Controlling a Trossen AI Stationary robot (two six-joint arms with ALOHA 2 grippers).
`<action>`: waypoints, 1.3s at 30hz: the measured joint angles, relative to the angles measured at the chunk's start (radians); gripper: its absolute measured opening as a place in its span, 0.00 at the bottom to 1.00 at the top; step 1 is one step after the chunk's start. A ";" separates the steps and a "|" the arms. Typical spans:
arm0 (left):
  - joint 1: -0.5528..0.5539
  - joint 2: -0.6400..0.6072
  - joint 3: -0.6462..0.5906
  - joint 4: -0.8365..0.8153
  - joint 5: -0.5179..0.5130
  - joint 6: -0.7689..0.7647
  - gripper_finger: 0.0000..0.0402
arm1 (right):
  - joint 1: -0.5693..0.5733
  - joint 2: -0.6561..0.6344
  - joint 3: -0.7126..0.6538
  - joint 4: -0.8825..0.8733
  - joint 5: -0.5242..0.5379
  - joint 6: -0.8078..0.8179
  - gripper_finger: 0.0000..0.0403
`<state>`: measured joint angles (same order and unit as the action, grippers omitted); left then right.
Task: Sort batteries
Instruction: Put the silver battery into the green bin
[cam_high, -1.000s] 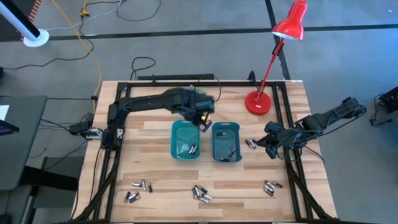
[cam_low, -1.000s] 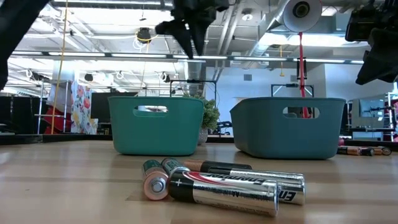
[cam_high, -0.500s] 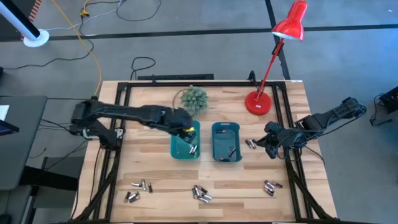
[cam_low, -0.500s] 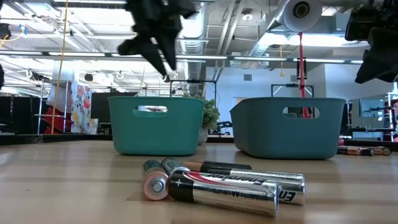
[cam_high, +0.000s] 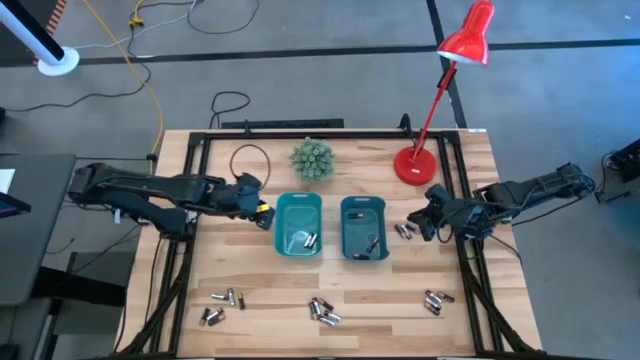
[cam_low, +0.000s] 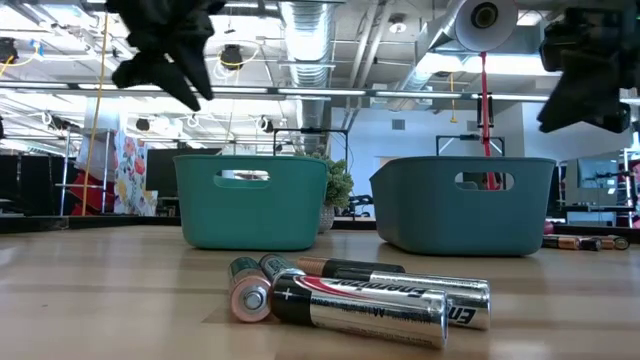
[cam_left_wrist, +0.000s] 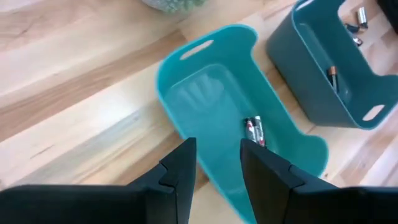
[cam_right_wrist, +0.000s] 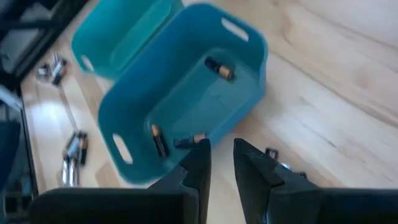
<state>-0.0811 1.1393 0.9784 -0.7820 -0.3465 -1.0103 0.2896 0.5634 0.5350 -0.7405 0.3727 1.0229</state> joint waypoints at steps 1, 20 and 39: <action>0.003 -0.019 -0.017 0.000 0.000 0.000 0.30 | -0.011 0.000 0.000 0.010 0.000 0.000 0.24; 0.006 -0.200 -0.182 -0.014 0.008 0.094 0.30 | -0.258 0.145 0.021 0.003 0.000 0.182 0.54; 0.043 -0.291 -0.182 -0.050 0.011 0.370 0.30 | -0.319 0.432 0.066 -0.301 -0.218 0.766 0.53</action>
<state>-0.0385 0.8479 0.7963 -0.8318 -0.3355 -0.6407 -0.0296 0.9953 0.6014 -1.0417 0.1545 1.7889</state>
